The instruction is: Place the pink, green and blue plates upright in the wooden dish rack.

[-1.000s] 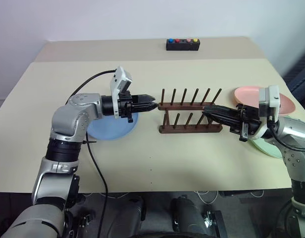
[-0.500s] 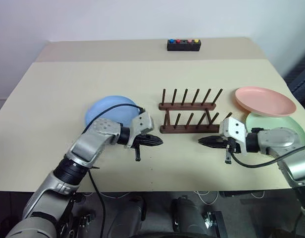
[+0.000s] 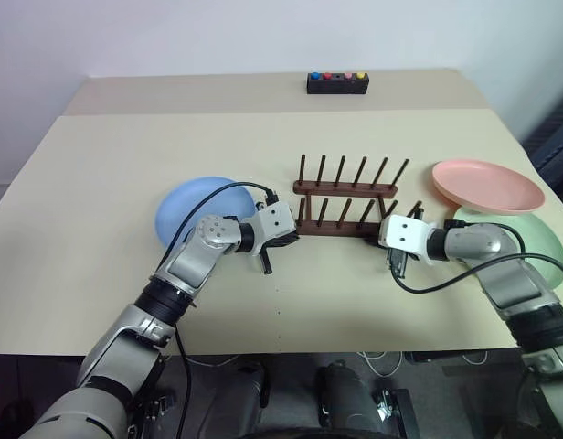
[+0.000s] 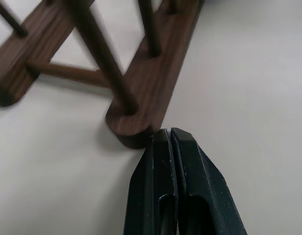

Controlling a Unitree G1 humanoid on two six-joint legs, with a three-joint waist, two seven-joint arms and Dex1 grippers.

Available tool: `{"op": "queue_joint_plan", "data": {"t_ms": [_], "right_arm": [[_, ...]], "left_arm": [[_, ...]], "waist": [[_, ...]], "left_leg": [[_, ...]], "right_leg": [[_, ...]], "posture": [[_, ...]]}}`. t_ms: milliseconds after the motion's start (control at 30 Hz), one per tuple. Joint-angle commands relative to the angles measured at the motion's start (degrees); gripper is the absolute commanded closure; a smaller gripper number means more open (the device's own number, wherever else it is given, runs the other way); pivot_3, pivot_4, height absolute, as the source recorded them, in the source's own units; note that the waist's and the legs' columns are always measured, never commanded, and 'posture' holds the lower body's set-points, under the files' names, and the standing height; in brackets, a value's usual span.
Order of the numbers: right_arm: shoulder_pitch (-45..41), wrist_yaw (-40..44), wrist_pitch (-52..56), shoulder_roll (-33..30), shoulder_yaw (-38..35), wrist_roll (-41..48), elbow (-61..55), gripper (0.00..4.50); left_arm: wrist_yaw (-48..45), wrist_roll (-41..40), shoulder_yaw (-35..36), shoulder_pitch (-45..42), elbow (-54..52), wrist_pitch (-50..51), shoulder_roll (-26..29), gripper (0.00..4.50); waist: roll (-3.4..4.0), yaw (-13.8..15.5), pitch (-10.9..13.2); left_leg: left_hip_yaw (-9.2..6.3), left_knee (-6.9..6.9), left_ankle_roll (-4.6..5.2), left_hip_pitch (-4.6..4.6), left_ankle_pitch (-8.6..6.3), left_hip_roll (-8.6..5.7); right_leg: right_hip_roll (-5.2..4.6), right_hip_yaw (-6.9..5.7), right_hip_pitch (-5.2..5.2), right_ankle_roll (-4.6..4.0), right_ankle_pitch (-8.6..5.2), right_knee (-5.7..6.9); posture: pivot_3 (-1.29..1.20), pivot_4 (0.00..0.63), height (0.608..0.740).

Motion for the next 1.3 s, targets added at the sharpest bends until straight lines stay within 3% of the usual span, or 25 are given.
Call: {"op": "queue_joint_plan", "data": {"t_ms": [33, 367, 600, 767, 1000, 1167, 1200, 1267, 1300], "right_arm": [[-4.48, -4.80, -5.05, 2.10, 1.21, -4.97, 6.29, 4.50], [-15.16, -9.96, -13.65, 8.22, 3.48, -9.79, 22.20, 4.50], [-23.60, -18.76, -19.64, 11.11, 6.11, -16.21, 37.03, 4.50], [-26.32, -20.20, -21.83, 12.46, 5.75, -16.17, 41.87, 4.50], [-20.77, -6.10, -20.53, 12.33, -1.40, -1.48, 32.28, 4.50], [-14.28, 5.67, -6.95, 10.74, -6.86, 12.51, 15.62, 4.50], [-13.14, 7.28, -4.04, 10.04, -8.32, 15.20, 12.50, 4.26], [-11.49, 9.12, 3.90, 8.97, -12.16, 21.76, 6.51, 3.72], [-10.89, 9.41, 6.20, 8.57, -13.33, 23.50, 4.45, 3.21]], "left_arm": [[3.21, 1.97, 1.36, -2.22, 4.80, -2.24, -2.34, 4.47], [16.56, 6.72, 6.21, -11.72, 22.44, -11.11, -5.29, 4.47], [16.96, 7.71, 7.25, -13.67, 28.11, -14.46, -5.66, 4.47], [18.16, 8.22, 7.97, -14.99, 30.70, -15.94, -5.78, 4.47], [16.74, 6.35, 10.41, -14.51, 27.64, -15.12, -5.21, 4.47], [7.02, -1.02, 15.02, -10.90, 16.66, -9.21, -2.28, 4.47], [4.00, -4.55, 16.96, -10.15, 13.79, -5.72, -1.48, 4.50], [-1.91, -11.08, 20.06, -8.40, 7.81, 0.12, 0.37, 3.94], [-3.52, -13.14, 21.02, -7.81, 5.72, 2.09, 0.97, 3.61]], "waist": [[0.00, 0.02, -0.01], [-0.01, -0.63, -0.01], [-0.01, -1.43, -0.01], [-0.01, -1.58, -0.01], [-0.01, -1.56, -0.01], [0.00, -1.64, -0.01], [0.00, -1.64, -0.01], [0.00, -1.64, -0.01], [0.00, -1.63, -0.01]], "left_leg": [[0.02, 0.00, 0.00, 0.04, 0.00, -0.01], [0.05, -0.02, 0.00, 0.02, 0.00, -0.01], [0.07, -0.05, -0.02, 0.01, 0.01, -0.01], [0.13, -0.10, -0.04, -0.02, 0.02, -0.01], [0.15, -0.07, -0.03, -0.09, 0.03, 0.00], [0.15, -0.06, -0.03, -0.15, 0.02, 0.02], [0.15, -0.05, -0.03, -0.19, 0.02, 0.02], [0.18, 0.00, -0.03, -0.27, 0.02, 0.02], [0.18, -0.01, -0.03, -0.29, 0.02, 0.02]], "right_leg": [[0.00, 0.00, 0.02, 0.00, 0.00, 0.02], [0.02, 0.03, -0.07, 0.02, 0.01, 0.07], [0.02, 0.04, -0.11, 0.02, 0.01, 0.09], [0.02, 0.10, -0.20, 0.02, 0.01, 0.14], [0.02, 0.13, -0.26, 0.03, 0.01, 0.15], [0.02, 0.13, -0.35, 0.03, 0.01, 0.20], [0.01, 0.14, -0.40, 0.03, 0.01, 0.22], [0.00, 0.18, -0.53, 0.03, 0.01, 0.31], [-0.01, 0.20, -0.57, 0.03, 0.01, 0.33]], "posture": [[0.00, 0.150, 0.740], [0.00, 0.150, 0.740], [0.00, 0.150, 0.740], [0.00, 0.150, 0.740], [0.00, 0.150, 0.740], [0.00, 0.150, 0.740], [0.00, 0.150, 0.740], [0.00, 0.150, 0.740], [0.00, 0.150, 0.740]]}}
